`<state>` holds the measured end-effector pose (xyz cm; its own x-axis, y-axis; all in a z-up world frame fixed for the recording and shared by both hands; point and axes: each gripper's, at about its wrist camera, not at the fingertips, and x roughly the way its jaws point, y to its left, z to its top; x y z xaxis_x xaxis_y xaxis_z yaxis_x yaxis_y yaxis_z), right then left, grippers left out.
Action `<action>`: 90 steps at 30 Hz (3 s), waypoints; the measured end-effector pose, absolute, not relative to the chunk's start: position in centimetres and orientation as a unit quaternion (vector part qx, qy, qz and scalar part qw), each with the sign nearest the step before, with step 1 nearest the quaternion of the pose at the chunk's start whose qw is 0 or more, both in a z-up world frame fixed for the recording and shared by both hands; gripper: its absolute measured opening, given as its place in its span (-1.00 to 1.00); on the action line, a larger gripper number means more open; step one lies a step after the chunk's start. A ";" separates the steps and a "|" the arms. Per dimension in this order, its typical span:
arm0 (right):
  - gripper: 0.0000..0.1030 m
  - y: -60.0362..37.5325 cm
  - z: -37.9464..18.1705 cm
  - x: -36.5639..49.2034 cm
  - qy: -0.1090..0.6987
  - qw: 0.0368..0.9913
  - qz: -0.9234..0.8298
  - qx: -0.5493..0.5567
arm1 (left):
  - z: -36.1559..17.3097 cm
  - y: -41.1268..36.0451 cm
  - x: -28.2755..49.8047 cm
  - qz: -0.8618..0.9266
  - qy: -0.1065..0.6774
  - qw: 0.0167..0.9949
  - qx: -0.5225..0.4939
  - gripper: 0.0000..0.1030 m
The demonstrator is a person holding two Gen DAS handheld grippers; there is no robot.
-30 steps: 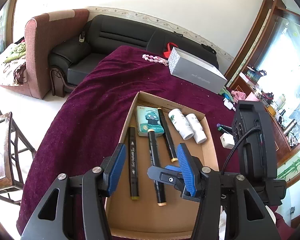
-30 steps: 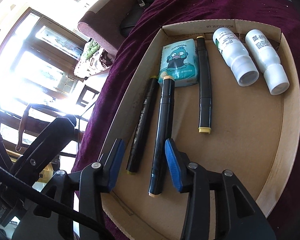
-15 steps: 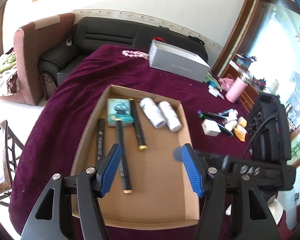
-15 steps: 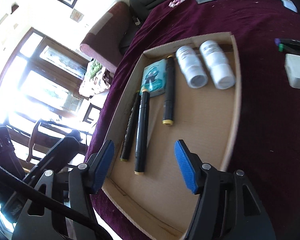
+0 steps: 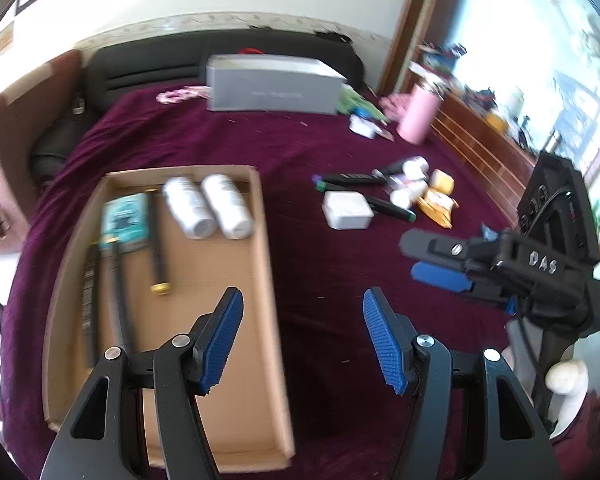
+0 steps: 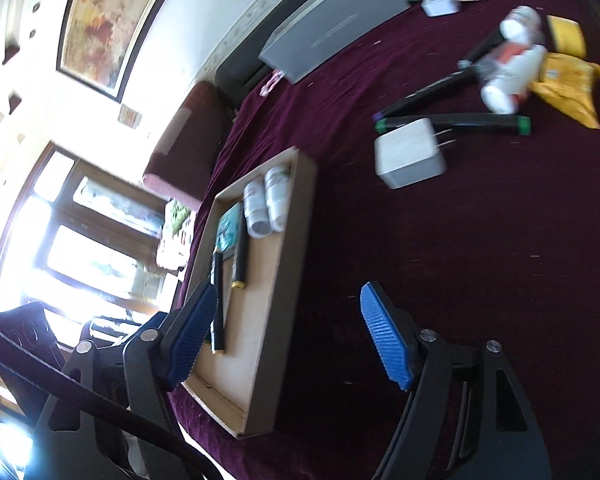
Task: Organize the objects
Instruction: 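Move both tools back toward the white charger and black packet, then grasp the white charger with the left tool while the right tool grasps the black packet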
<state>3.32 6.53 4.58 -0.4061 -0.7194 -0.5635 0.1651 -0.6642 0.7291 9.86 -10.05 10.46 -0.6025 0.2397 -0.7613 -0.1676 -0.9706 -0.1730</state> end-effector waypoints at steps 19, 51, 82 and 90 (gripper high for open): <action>0.50 22.2 5.7 4.4 -0.245 0.075 -0.917 0.307 | 4.8 -2.4 -4.8 0.870 -0.085 0.088 -0.479 0.09; 0.56 25.3 3.7 4.3 -0.313 0.046 -0.893 0.320 | 1.0 6.9 -2.8 0.851 0.080 0.213 -0.474 0.13; 0.60 29.7 6.3 3.3 -0.240 0.004 -0.880 0.409 | 0.6 9.2 -0.5 0.862 0.113 0.204 -0.450 0.14; 0.60 27.2 4.1 0.5 -0.184 -0.016 -0.871 0.454 | 1.2 7.5 0.2 0.854 0.058 0.229 -0.464 -0.26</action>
